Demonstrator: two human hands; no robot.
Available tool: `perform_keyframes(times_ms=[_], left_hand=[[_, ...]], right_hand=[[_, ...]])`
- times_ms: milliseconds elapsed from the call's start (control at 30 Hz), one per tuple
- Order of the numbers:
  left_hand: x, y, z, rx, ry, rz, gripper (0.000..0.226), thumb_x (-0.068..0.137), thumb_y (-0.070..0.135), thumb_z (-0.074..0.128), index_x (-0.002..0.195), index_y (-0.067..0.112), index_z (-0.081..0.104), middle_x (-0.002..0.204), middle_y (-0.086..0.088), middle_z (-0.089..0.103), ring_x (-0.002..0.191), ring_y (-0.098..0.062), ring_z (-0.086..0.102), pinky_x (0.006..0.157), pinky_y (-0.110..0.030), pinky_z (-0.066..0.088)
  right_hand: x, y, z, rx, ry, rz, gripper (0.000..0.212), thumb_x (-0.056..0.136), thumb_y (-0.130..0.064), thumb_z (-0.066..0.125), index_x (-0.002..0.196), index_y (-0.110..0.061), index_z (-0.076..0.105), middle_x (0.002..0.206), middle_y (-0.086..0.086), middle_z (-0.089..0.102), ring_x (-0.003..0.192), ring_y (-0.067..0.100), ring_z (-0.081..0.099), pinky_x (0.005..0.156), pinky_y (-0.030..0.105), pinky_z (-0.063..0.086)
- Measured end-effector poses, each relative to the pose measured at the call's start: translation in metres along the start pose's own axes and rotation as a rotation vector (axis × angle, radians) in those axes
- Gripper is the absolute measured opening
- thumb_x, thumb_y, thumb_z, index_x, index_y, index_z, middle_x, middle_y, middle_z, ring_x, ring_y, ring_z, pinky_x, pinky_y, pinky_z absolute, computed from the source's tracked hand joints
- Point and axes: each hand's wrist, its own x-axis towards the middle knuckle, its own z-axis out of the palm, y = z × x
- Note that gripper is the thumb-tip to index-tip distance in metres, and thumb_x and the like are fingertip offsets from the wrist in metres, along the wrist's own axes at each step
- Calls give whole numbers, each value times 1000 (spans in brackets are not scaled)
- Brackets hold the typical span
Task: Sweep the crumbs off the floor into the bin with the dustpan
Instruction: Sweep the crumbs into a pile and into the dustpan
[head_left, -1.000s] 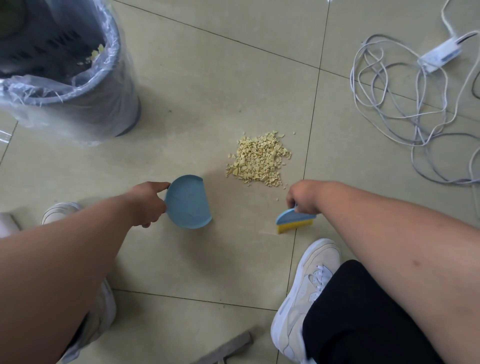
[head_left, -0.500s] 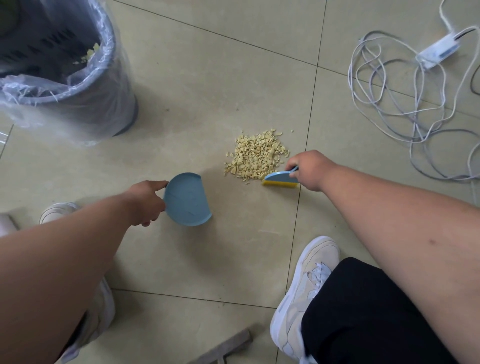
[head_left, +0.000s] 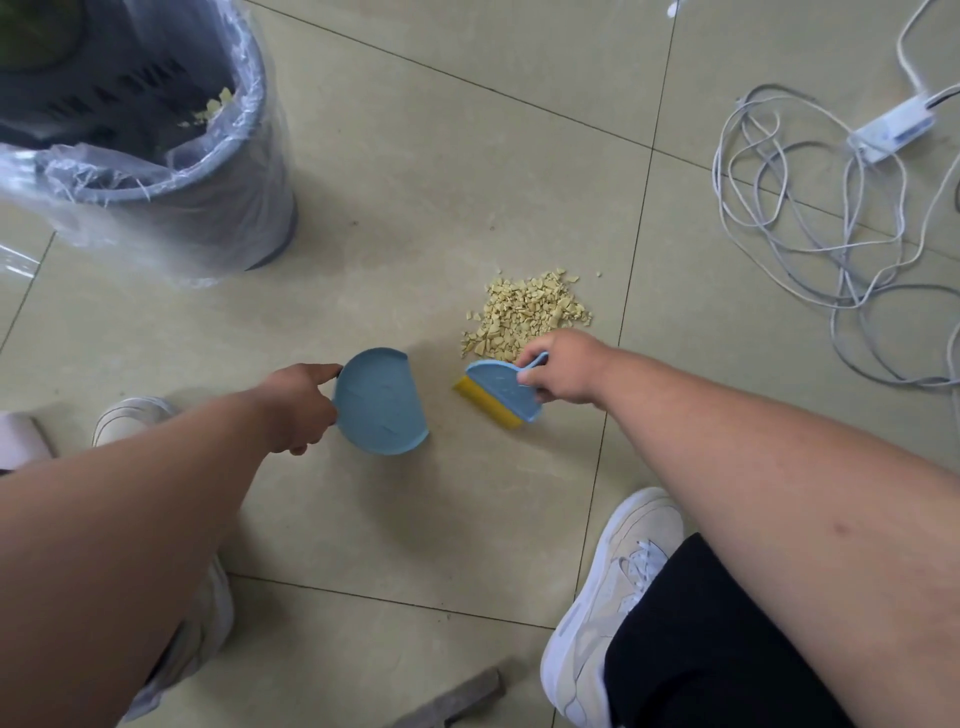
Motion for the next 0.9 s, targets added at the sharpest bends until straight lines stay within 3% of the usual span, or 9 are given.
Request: perform_keyframes(times_ms=[67,167,333,533,700,767,900], left_hand=[[0,-1,0,-4,-1,-2,72,96,-1,51,159,33,42,67,-14,54,39,-22,40,33,-19,31],[0,-1,-1,-9,0,-9,72,97,-1,51,159,33,43,68,-14,54,40,-22,40,34,-19,31],[-2,0,-1,-42,4,-9,71,98,-3,50,160,31,42,66,-13,50,27,-14,36,31,-17,29],[-3,2,0,-50,12,3,70,100,-4,50,160,30,41,67,-12,48,33,-16,35,31,-17,27],[-1,1,1,-49,16,3,69,98,-2,52,159,31,44,66,-13,52,33,-17,37,33,-18,31],[-2,2,1,-58,19,11,69,98,-2,52,158,31,45,66,-12,52,29,-13,38,32,-18,33],[-1,1,1,-79,32,24,68,98,-2,53,158,30,46,65,-12,52,34,-15,39,34,-21,35]], right_hand=[[4,-11,27,220,76,27,11,95,-12,70,105,-17,70,100,13,71,80,27,76,83,44,64],[12,-23,59,386,141,48,15,96,-12,68,111,-12,69,103,12,67,88,30,75,80,45,65],[25,-25,57,343,259,62,9,96,-18,66,91,-26,63,95,5,69,83,32,76,79,46,64],[32,-2,16,377,368,177,17,93,-21,65,110,-24,67,108,8,73,81,28,78,82,42,64],[29,8,3,449,316,130,6,95,-20,68,101,-19,68,94,10,74,65,20,72,76,40,65],[30,5,4,479,269,83,3,94,-18,70,97,-19,69,90,10,74,64,18,69,66,34,61],[41,-14,16,563,276,63,10,94,-18,70,104,-17,68,78,8,72,58,14,66,56,28,53]])
